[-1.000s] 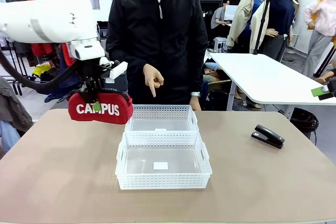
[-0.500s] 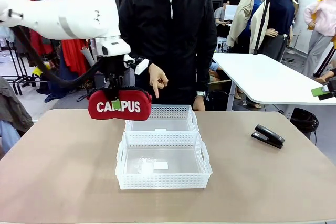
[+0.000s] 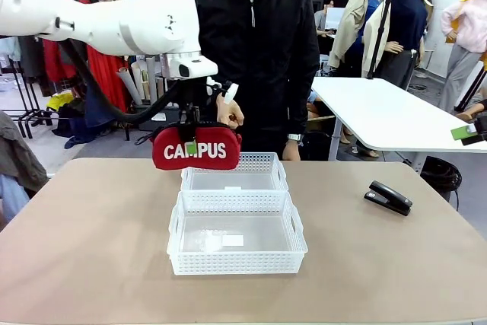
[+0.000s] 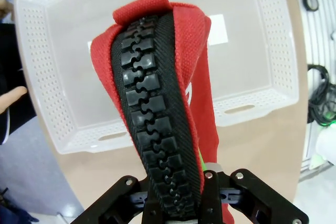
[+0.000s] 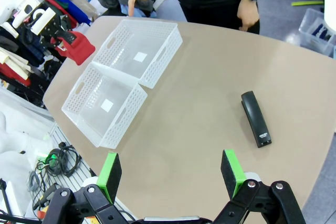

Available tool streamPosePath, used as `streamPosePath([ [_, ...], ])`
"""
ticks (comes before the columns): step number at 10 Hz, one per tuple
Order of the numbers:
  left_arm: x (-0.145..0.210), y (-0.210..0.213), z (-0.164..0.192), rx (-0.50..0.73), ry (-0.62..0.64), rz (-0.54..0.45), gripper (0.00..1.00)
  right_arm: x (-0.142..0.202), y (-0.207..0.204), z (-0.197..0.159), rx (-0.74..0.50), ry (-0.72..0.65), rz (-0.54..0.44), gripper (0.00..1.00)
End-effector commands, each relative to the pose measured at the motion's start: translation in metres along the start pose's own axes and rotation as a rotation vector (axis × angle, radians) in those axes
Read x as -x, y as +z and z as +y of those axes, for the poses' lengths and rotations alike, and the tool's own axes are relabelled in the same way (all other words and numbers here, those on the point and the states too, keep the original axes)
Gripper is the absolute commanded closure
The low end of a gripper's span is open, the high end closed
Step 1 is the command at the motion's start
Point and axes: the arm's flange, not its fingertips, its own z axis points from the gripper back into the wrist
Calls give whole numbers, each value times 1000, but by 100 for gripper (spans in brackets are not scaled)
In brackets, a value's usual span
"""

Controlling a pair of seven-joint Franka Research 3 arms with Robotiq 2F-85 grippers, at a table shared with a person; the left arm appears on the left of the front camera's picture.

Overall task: Distribute items into two baskets.
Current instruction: Place the picked Pencil pouch into the Organizing basket as instructed by the person.

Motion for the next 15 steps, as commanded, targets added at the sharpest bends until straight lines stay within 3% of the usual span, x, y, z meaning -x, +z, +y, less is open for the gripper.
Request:
streamPosePath([
  [1,-14,4,13,-2,32,26,100,-1,0,0,-11,11,-17,0],
  [10,-73,-32,43,-42,17,9,100,-1,0,0,-11,11,-17,0],
  [15,-82,-73,62,-117,9,77,100,-1,0,0,-11,11,-17,0],
])
